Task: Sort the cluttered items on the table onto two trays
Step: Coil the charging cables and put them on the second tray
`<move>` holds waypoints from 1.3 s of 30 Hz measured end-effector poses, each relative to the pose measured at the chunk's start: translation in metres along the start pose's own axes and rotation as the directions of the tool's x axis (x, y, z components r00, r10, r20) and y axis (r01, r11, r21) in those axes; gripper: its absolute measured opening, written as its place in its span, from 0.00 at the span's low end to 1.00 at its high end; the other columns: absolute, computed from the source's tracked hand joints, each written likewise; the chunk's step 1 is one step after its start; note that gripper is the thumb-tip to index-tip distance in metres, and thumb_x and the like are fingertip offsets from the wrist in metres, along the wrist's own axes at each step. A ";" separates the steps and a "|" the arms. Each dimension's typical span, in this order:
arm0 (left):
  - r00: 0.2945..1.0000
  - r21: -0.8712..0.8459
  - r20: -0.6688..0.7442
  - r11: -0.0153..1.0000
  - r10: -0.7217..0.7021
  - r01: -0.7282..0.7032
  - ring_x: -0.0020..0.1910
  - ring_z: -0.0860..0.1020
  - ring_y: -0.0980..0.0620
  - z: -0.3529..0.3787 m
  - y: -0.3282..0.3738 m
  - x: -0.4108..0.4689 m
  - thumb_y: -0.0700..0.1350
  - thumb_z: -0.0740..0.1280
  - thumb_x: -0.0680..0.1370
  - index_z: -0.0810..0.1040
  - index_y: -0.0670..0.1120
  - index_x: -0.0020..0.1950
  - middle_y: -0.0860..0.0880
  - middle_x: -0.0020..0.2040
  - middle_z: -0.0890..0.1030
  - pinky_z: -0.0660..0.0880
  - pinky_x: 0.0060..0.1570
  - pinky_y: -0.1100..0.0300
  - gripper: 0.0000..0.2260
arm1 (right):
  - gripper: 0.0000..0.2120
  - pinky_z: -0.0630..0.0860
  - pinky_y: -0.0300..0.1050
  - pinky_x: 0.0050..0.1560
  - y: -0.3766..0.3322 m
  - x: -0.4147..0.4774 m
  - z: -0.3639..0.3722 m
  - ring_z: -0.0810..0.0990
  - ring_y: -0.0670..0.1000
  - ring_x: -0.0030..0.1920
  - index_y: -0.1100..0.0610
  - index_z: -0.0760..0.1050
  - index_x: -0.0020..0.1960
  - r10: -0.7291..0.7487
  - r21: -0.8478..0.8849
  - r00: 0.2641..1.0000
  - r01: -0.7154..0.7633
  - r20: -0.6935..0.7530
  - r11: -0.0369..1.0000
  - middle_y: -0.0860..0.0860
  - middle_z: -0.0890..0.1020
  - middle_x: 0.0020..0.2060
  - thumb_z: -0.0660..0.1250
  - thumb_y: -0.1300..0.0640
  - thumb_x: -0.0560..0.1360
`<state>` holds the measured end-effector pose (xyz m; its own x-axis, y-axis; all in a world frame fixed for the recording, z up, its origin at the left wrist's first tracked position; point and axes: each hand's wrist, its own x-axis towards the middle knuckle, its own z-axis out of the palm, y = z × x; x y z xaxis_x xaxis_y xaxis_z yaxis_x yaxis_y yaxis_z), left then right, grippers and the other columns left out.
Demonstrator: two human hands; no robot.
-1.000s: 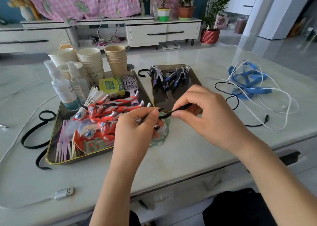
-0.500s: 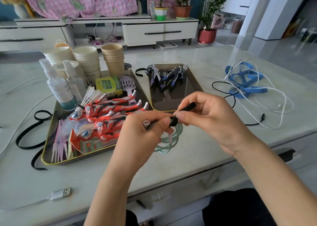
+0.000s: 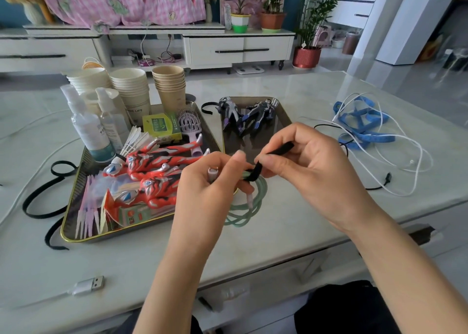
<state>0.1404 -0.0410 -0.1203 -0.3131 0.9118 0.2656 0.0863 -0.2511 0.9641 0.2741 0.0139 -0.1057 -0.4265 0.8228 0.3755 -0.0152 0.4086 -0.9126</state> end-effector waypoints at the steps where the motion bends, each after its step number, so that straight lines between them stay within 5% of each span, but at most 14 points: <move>1: 1.000 -0.014 -0.025 1.000 -0.002 0.001 0.24 0.72 0.59 0.002 0.000 0.000 0.45 0.66 0.76 0.80 0.43 0.36 0.47 0.26 0.80 0.68 0.32 0.69 0.11 | 0.07 0.78 0.38 0.41 -0.001 0.000 0.000 0.80 0.50 0.37 0.58 0.74 0.42 -0.001 0.003 1.000 0.001 0.008 1.000 0.54 0.79 0.37 0.68 0.69 0.71; 4: 0.998 -0.038 -0.062 0.999 -0.032 0.029 0.28 0.78 0.54 0.005 -0.001 0.000 0.44 0.68 0.75 0.79 0.43 0.33 0.46 0.25 0.80 0.74 0.41 0.62 0.11 | 0.07 0.79 0.38 0.42 -0.002 -0.001 0.000 0.80 0.49 0.38 0.59 0.74 0.42 -0.009 0.006 1.000 0.009 0.015 1.000 0.53 0.79 0.36 0.68 0.69 0.71; 7: 0.995 -0.077 -0.025 0.993 -0.096 0.093 0.27 0.77 0.59 0.004 -0.002 0.002 0.40 0.68 0.74 0.79 0.46 0.32 0.49 0.25 0.79 0.71 0.35 0.70 0.10 | 0.07 0.79 0.40 0.42 -0.002 -0.002 -0.001 0.81 0.51 0.38 0.58 0.74 0.42 -0.025 0.005 1.000 0.025 0.001 1.000 0.53 0.80 0.36 0.70 0.67 0.71; 11: 0.991 -0.096 0.023 0.987 -0.128 0.130 0.27 0.78 0.57 0.002 0.000 0.002 0.37 0.68 0.74 0.76 0.41 0.42 0.49 0.27 0.80 0.74 0.34 0.69 0.02 | 0.05 0.80 0.45 0.46 0.001 -0.002 -0.001 0.81 0.57 0.41 0.55 0.75 0.41 -0.047 -0.018 0.999 0.048 0.013 0.999 0.51 0.80 0.36 0.69 0.63 0.68; 14: 0.989 -0.117 0.061 0.983 -0.132 0.138 0.28 0.77 0.55 0.000 -0.001 0.002 0.37 0.69 0.73 0.72 0.43 0.48 0.48 0.28 0.79 0.75 0.36 0.64 0.07 | 0.06 0.80 0.45 0.47 0.004 -0.001 0.001 0.81 0.54 0.40 0.54 0.74 0.42 -0.026 -0.006 0.999 0.026 0.022 1.000 0.48 0.80 0.36 0.68 0.63 0.68; 19: 0.990 -0.093 0.092 0.989 -0.109 0.117 0.28 0.75 0.56 -0.002 0.000 0.000 0.34 0.66 0.75 0.71 0.45 0.48 0.51 0.25 0.75 0.72 0.34 0.64 0.08 | 0.07 0.75 0.42 0.42 0.010 -0.001 0.010 0.78 0.47 0.37 0.53 0.74 0.41 0.074 0.018 0.997 -0.074 0.012 0.997 0.47 0.79 0.33 0.69 0.62 0.68; 23: 0.987 -0.146 0.104 0.980 -0.119 0.133 0.28 0.74 0.56 -0.004 -0.002 0.000 0.34 0.64 0.76 0.70 0.46 0.47 0.53 0.25 0.75 0.72 0.39 0.60 0.07 | 0.09 0.73 0.45 0.44 0.011 -0.003 0.014 0.76 0.51 0.37 0.53 0.75 0.43 0.222 0.093 0.974 -0.219 -0.032 0.971 0.55 0.79 0.34 0.70 0.66 0.71; 27: 0.987 -0.152 0.133 0.982 -0.093 0.113 0.29 0.73 0.57 -0.003 -0.005 -0.001 0.34 0.63 0.77 0.70 0.46 0.47 0.54 0.25 0.73 0.71 0.36 0.66 0.08 | 0.14 0.73 0.41 0.43 0.009 -0.003 0.015 0.79 0.48 0.40 0.53 0.73 0.51 0.371 0.226 0.927 -0.349 -0.063 0.910 0.52 0.80 0.39 0.71 0.66 0.69; 32: 0.991 -0.157 0.121 0.985 -0.057 0.076 0.28 0.73 0.57 -0.004 -0.006 -0.001 0.33 0.62 0.77 0.70 0.45 0.46 0.54 0.26 0.73 0.68 0.29 0.72 0.08 | 0.08 0.75 0.37 0.42 0.009 -0.004 0.017 0.80 0.43 0.39 0.50 0.79 0.42 0.219 -0.021 0.970 -0.222 -0.102 0.975 0.47 0.83 0.39 0.71 0.63 0.70; 36: 0.992 -0.155 0.112 0.985 -0.054 0.071 0.28 0.73 0.57 -0.006 -0.006 -0.001 0.33 0.63 0.77 0.69 0.44 0.47 0.52 0.28 0.73 0.69 0.30 0.70 0.07 | 0.05 0.74 0.32 0.40 0.007 -0.006 0.017 0.80 0.41 0.38 0.57 0.83 0.43 0.054 -0.256 0.998 -0.062 -0.037 0.965 0.47 0.83 0.36 0.68 0.61 0.74; 39: 0.993 -0.180 0.102 0.981 -0.059 0.077 0.27 0.73 0.57 -0.007 -0.004 0.000 0.33 0.62 0.77 0.69 0.44 0.46 0.53 0.27 0.73 0.70 0.29 0.70 0.06 | 0.16 0.68 0.41 0.34 0.008 -0.007 0.017 0.71 0.47 0.30 0.64 0.77 0.35 0.022 -0.330 0.999 -0.005 0.049 0.944 0.52 0.76 0.28 0.63 0.55 0.77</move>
<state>0.1337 -0.0425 -0.1243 -0.2200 0.9534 0.2067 -0.1097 -0.2347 0.9659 0.2619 0.0046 -0.1180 -0.4702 0.8116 0.3469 0.2865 0.5121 -0.8097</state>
